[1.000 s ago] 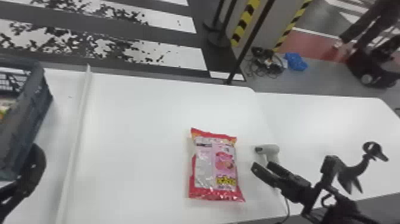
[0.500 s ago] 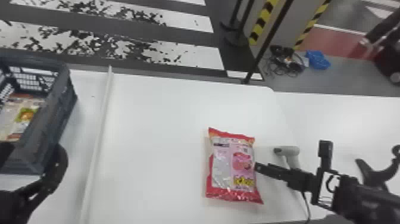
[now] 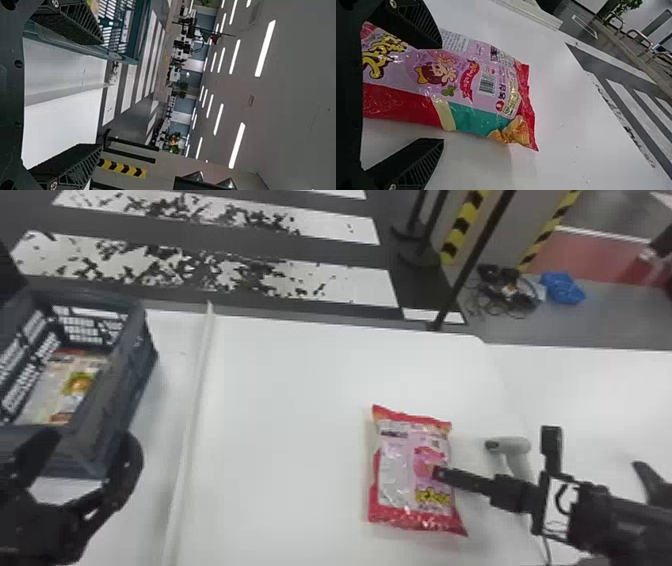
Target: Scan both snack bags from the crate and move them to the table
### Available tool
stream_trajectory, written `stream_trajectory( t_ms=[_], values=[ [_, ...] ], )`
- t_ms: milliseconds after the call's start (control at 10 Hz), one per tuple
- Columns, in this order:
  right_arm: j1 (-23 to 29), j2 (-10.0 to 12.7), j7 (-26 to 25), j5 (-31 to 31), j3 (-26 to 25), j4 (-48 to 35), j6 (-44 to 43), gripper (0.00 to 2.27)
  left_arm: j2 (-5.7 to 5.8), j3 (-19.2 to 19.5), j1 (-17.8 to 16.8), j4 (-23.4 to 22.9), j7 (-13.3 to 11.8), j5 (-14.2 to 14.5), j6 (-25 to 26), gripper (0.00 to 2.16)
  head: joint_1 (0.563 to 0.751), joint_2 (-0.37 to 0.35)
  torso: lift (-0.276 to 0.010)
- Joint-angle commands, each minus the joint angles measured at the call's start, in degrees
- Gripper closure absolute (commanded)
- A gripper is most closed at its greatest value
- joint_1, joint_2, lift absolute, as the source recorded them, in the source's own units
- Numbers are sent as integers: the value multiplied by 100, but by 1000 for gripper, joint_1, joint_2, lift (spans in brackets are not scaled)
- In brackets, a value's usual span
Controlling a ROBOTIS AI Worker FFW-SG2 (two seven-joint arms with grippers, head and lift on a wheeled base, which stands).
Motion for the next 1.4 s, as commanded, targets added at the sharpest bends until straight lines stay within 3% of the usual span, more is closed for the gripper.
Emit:
stream_trajectory(
  t_ms=[0, 100, 200, 400, 900, 1100, 1300],
  values=[
    [-112, -8, 132, 138, 236, 105, 14, 211, 0, -8, -41, 45, -4, 9, 14, 70, 695, -188, -87],
    [-218, 1, 220, 384, 412, 219, -3, 1129, 0, -8, -58, 71, -31, 44, 14, 70, 695, -171, -87],
    [-253, 27, 202, 437, 429, 272, -38, 2250, 9, 1, -76, 89, -39, 53, 14, 70, 695, -156, -87],
    [-262, 10, 396, 156, 245, 377, -179, 2246, 9, 1, -111, 133, -92, 62, 14, 70, 695, -147, -87],
    [-42, -69, 475, -539, -423, -616, 700, 2246, -26, -26, -164, 177, -83, 53, 50, 70, 695, -159, -87],
    [-103, -78, 457, -723, -546, -405, 682, 2246, -26, -26, -208, 194, -83, 53, 50, 70, 695, -174, -87],
    [-393, -140, 413, -996, -1047, -141, 718, 2246, -26, -34, -252, 230, -83, 44, 85, 70, 695, -185, -87]
  ],
)
